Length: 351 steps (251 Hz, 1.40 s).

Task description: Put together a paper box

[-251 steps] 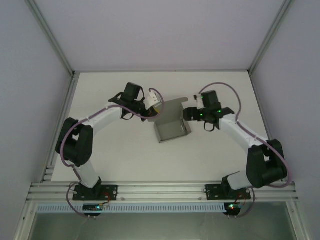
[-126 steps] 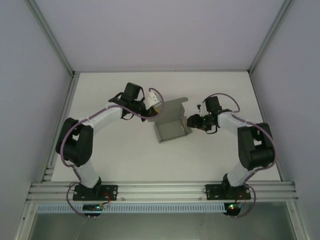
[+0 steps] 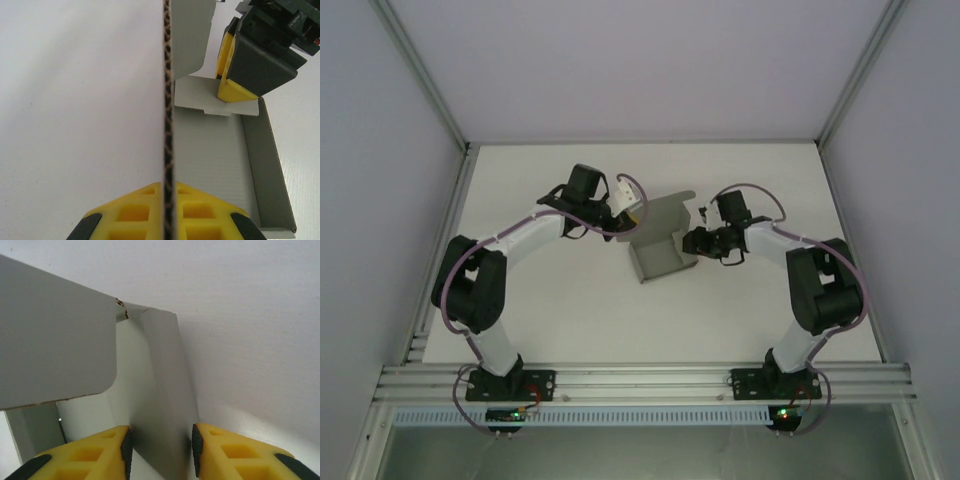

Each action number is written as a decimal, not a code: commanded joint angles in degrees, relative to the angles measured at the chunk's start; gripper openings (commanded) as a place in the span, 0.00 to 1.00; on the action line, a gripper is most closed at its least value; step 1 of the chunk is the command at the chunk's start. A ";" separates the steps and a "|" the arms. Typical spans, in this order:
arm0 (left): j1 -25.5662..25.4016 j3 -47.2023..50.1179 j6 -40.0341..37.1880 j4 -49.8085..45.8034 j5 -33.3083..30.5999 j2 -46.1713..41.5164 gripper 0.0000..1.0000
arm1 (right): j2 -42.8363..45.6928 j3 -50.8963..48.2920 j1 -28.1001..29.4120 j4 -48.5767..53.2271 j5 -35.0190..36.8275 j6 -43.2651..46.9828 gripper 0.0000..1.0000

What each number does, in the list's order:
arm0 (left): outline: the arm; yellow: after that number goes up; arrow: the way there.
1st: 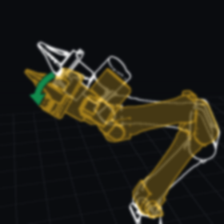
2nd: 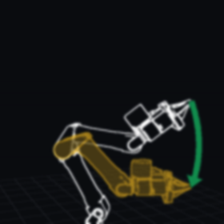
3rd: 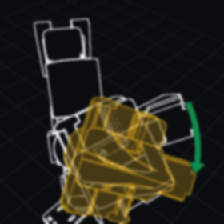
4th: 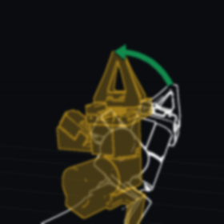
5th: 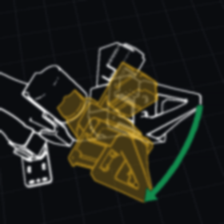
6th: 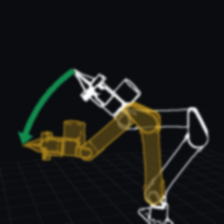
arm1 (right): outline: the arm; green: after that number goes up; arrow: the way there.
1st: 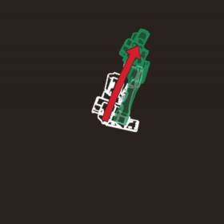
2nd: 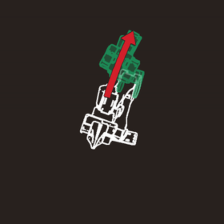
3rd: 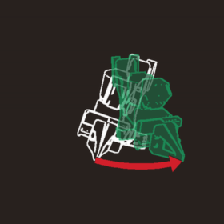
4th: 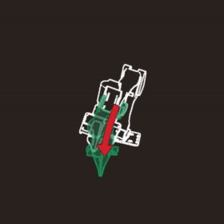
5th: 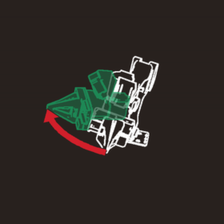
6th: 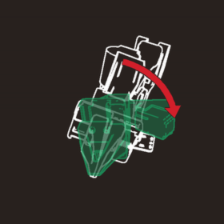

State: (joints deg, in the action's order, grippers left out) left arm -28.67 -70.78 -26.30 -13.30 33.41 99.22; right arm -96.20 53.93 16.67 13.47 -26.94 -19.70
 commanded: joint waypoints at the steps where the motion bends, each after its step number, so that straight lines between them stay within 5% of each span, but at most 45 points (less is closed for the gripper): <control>1: -0.38 0.43 0.99 1.74 2.08 0.80 0.00 | -1.53 2.43 2.03 1.01 7.54 -0.25 0.34; 78: -0.51 0.30 1.80 1.98 3.05 0.98 0.00 | -6.02 6.87 10.93 7.19 30.06 1.82 0.24; 94: -0.51 0.34 1.83 2.01 3.22 0.93 0.00 | -7.44 8.05 12.07 8.38 35.56 1.18 0.15; 214: -0.51 0.35 2.66 2.26 2.20 0.54 0.00 | -20.16 18.48 19.64 24.93 61.76 -0.77 0.00; 247: -0.51 0.03 2.84 1.62 1.84 0.88 0.00 | -21.94 19.10 20.52 26.33 61.93 -1.26 0.00; 277: -0.51 0.17 2.63 1.36 1.80 0.89 0.00 | -18.89 16.56 19.47 21.75 55.62 0.63 0.17; 351: -0.38 -0.23 1.74 0.62 1.32 0.88 0.00 | -14.63 15.32 17.04 18.34 49.50 5.82 0.23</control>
State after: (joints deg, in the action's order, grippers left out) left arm -28.56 -70.35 -23.27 -9.98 30.59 100.88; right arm -109.91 71.00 36.14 28.62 23.88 -16.32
